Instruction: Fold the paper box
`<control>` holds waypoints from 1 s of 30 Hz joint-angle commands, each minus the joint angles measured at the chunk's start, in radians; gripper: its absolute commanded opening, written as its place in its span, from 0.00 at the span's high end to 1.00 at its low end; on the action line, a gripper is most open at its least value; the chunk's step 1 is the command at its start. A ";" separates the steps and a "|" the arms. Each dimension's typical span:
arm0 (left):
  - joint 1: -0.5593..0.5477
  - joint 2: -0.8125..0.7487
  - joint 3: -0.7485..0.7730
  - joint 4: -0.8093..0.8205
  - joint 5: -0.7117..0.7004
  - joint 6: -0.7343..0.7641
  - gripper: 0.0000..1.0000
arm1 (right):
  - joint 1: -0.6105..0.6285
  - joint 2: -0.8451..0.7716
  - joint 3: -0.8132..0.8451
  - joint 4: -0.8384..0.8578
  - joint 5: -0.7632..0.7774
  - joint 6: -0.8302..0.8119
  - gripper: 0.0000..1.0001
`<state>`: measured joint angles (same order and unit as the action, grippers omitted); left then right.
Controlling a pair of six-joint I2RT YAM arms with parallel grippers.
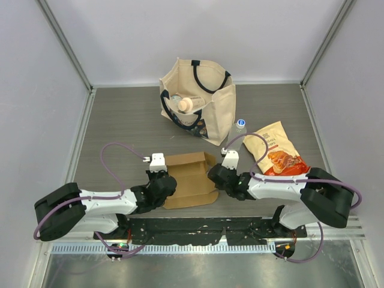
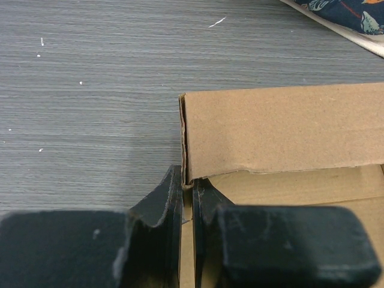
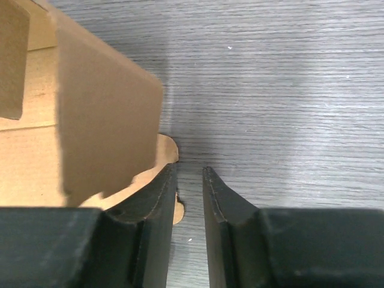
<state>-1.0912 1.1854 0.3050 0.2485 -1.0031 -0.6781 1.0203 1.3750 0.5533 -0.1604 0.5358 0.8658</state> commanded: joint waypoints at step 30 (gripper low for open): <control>-0.004 0.000 0.036 0.006 -0.048 -0.021 1.00 | 0.052 -0.176 0.169 -0.105 0.085 -0.320 0.46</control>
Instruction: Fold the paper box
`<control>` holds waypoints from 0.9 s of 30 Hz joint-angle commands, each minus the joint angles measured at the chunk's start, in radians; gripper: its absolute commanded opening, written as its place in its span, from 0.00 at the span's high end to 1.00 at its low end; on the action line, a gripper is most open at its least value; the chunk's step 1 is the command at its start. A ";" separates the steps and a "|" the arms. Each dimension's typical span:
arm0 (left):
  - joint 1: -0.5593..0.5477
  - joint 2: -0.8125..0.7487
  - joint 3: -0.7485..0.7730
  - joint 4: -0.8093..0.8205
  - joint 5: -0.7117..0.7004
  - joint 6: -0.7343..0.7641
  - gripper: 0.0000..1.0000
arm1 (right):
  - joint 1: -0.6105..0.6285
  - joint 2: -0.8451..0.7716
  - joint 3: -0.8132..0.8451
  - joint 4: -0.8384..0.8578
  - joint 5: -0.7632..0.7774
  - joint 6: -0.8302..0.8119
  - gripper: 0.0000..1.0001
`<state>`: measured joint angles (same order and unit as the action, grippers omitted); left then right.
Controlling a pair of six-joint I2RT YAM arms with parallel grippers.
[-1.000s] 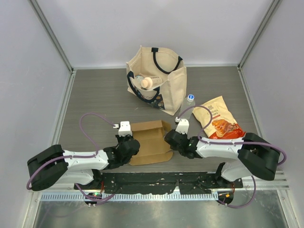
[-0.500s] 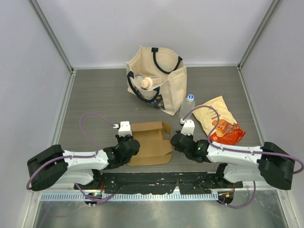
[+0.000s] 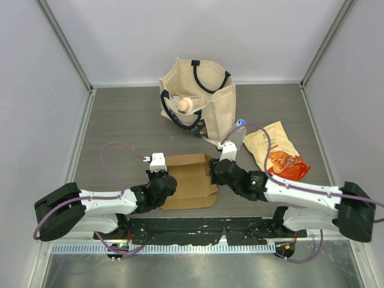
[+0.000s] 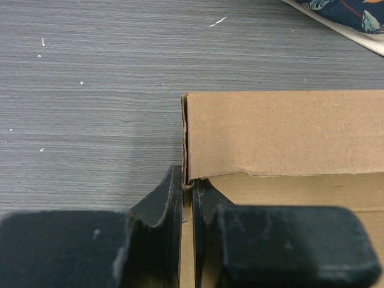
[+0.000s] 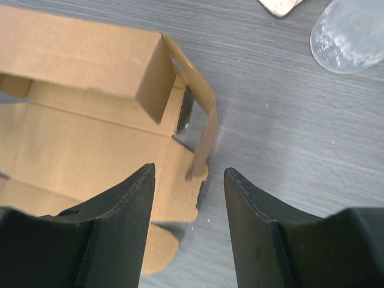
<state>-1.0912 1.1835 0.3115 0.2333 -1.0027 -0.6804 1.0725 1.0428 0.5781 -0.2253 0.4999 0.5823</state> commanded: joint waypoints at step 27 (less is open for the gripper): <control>-0.009 0.008 0.025 0.029 -0.047 -0.027 1.00 | 0.027 0.177 0.074 0.211 -0.162 -0.039 0.52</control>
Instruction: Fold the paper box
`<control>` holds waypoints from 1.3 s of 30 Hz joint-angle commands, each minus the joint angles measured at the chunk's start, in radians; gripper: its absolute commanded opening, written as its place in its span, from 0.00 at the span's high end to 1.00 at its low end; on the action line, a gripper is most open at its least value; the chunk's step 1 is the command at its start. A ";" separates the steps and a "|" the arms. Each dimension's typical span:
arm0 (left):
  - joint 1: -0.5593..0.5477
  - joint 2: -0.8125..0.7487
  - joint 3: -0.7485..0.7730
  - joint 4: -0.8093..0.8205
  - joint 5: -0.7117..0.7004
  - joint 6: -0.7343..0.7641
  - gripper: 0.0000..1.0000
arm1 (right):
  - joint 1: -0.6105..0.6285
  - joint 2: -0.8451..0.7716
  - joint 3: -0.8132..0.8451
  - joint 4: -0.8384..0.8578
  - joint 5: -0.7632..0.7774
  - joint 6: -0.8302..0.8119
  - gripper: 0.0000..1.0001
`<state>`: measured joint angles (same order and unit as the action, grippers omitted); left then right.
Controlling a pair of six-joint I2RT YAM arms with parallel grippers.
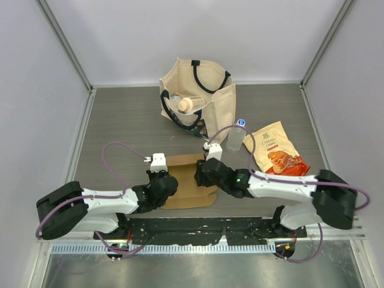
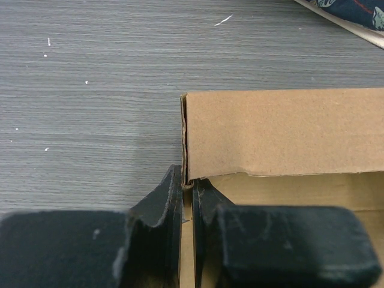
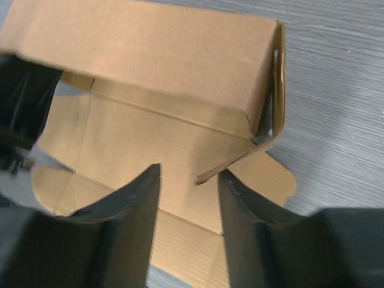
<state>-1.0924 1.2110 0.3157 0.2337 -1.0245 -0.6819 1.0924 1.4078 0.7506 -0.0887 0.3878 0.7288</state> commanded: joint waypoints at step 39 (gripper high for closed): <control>-0.008 -0.025 0.026 0.030 0.001 -0.010 1.00 | -0.178 -0.116 -0.384 0.768 -0.175 -0.643 0.49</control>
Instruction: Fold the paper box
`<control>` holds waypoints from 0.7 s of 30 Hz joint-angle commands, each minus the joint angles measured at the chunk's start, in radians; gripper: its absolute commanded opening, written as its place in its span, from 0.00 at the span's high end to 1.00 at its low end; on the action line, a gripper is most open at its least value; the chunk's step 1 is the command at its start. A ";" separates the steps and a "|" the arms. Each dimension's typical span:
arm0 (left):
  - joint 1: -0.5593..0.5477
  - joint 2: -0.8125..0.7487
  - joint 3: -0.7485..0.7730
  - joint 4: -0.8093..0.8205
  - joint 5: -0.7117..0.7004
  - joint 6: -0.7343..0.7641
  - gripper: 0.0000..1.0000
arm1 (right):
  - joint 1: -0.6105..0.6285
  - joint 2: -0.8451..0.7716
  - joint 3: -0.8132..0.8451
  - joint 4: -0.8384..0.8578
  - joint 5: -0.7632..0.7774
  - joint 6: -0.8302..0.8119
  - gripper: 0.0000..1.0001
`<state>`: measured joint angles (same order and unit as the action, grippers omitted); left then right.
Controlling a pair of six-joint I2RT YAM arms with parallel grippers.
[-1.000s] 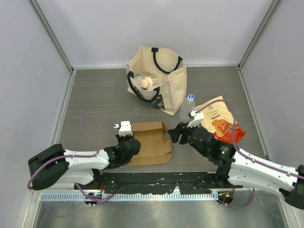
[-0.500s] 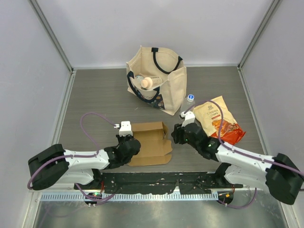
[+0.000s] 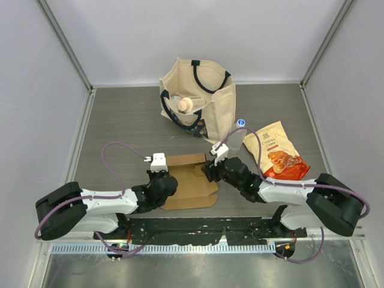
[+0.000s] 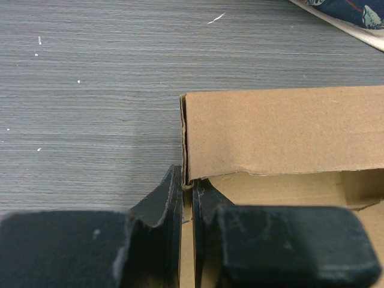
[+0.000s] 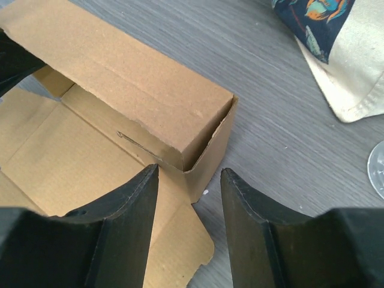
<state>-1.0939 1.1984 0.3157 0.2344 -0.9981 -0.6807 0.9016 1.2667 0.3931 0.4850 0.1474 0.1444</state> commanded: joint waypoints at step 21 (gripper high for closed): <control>-0.008 -0.013 0.026 0.040 -0.019 -0.011 1.00 | 0.194 0.419 0.041 0.583 0.632 -0.183 0.69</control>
<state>-1.0958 1.1984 0.3157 0.2382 -0.9867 -0.6781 1.0546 1.6321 0.3828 0.9203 0.6056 0.0158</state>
